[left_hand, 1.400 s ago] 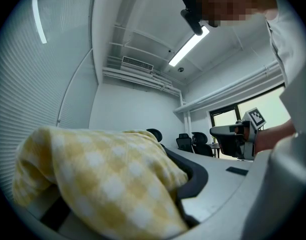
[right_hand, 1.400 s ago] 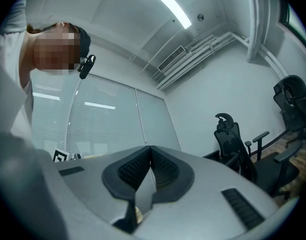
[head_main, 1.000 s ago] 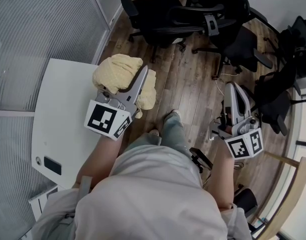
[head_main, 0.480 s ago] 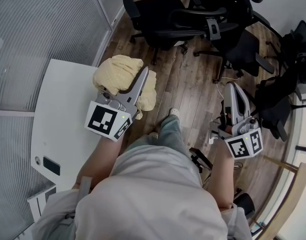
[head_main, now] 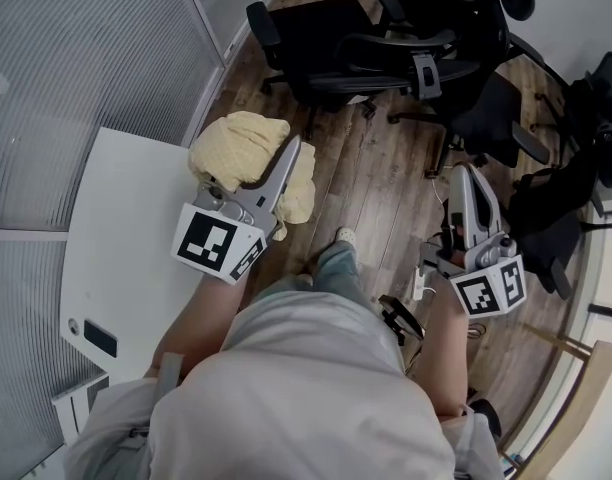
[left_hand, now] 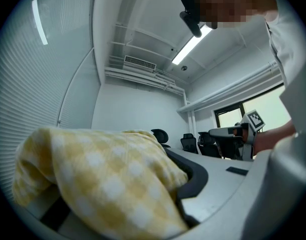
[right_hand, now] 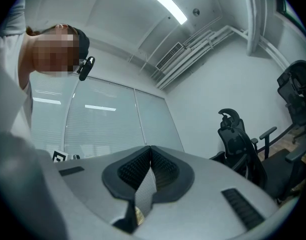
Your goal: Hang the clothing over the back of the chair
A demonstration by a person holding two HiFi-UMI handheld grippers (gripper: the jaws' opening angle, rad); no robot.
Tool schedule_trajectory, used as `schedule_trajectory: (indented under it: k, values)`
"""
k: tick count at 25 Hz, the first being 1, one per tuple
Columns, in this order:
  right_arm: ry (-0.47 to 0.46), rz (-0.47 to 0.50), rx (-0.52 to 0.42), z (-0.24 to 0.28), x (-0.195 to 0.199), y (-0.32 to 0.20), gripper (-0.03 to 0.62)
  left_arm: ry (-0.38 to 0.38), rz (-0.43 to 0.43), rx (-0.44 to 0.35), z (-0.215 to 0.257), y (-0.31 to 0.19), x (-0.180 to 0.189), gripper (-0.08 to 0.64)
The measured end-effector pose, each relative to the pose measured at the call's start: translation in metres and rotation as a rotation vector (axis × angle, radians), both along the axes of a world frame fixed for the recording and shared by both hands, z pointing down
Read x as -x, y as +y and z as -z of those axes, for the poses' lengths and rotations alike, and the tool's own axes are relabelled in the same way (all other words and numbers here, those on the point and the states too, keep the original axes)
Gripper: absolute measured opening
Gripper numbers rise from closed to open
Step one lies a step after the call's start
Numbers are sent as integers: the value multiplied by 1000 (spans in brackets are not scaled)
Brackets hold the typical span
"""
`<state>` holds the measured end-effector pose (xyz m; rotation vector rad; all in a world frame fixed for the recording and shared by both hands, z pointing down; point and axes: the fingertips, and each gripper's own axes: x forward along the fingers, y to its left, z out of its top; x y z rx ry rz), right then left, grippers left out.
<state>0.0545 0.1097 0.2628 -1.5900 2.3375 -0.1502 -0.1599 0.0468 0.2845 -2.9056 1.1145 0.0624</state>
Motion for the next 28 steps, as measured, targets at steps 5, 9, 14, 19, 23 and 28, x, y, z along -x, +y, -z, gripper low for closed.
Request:
schedule_trajectory:
  k: [5,9,14,19,23,28]
  values:
    - [-6,16,-5,3,-11,-25,21,-1,12,-2,4,-20,-11,74]
    - [-11,35,-10,5,-20,-45,21,0,26,-5,6,-34,-19,74]
    - [-11,66,-9,5,-27,-68,21,-2,46,-5,6,-51,-26,74]
    - [-13,92,-1,4,-35,-92,21,-9,57,5,4,-66,-36,74]
    - [-15,111,2,3,-43,-111,21,-16,62,10,2,-79,-45,74]
    - [-17,136,11,1,-52,-131,21,-23,77,13,1,-92,-55,74]
